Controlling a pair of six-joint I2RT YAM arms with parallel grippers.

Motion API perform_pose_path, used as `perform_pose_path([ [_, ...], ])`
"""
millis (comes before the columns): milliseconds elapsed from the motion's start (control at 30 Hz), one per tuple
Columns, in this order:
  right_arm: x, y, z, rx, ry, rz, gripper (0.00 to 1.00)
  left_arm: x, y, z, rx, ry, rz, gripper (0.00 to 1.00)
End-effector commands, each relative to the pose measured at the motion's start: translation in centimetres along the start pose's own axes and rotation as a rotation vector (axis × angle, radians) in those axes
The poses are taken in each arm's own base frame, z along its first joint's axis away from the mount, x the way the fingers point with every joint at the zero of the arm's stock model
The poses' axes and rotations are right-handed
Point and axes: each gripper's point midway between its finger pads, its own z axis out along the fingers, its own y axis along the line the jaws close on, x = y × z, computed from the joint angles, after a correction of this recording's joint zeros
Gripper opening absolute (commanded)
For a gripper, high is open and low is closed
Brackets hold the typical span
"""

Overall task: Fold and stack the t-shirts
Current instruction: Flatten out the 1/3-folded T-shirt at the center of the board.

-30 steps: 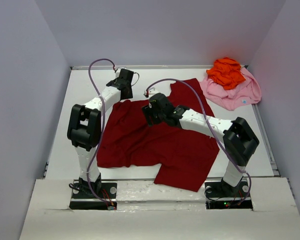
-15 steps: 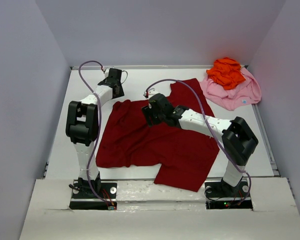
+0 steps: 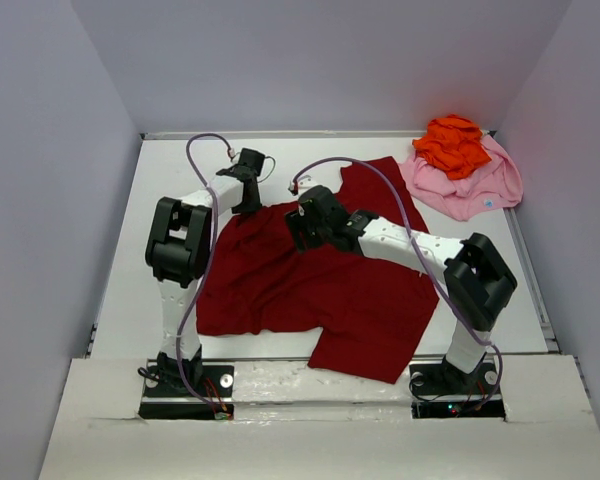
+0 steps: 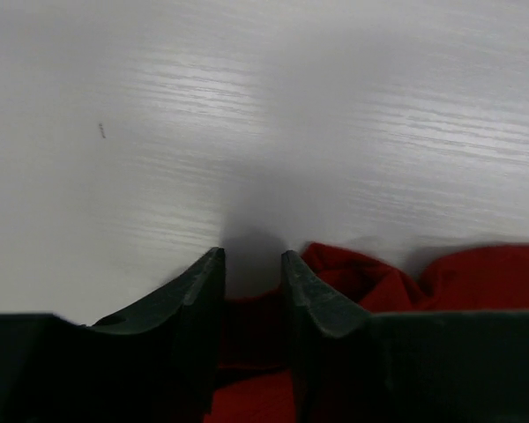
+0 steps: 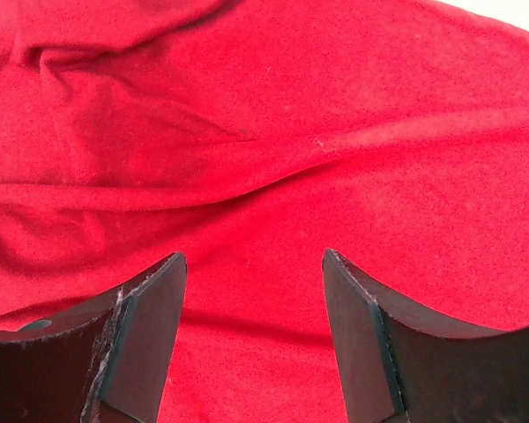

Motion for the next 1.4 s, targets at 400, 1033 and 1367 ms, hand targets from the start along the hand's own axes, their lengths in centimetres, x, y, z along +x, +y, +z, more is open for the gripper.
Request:
perform_pose_path([
  [400, -1.4, -0.3, -0.4, -0.006, -0.043, 0.022, 0.68, -2.8, 2.8, -5.5, -0.103, -0.148, -0.054, 0.0],
  [1033, -1.7, -0.2, -0.7, -0.014, -0.05, 0.022, 0.68, -5.6, 11.4, -10.8, -0.518, -0.382, -0.204, 0.01],
  [1367, -1.4, -0.2, -0.7, -0.018, -0.045, 0.021, 0.68, -5.9, 11.4, -8.3, -0.493, -0.319, -0.232, 0.5],
])
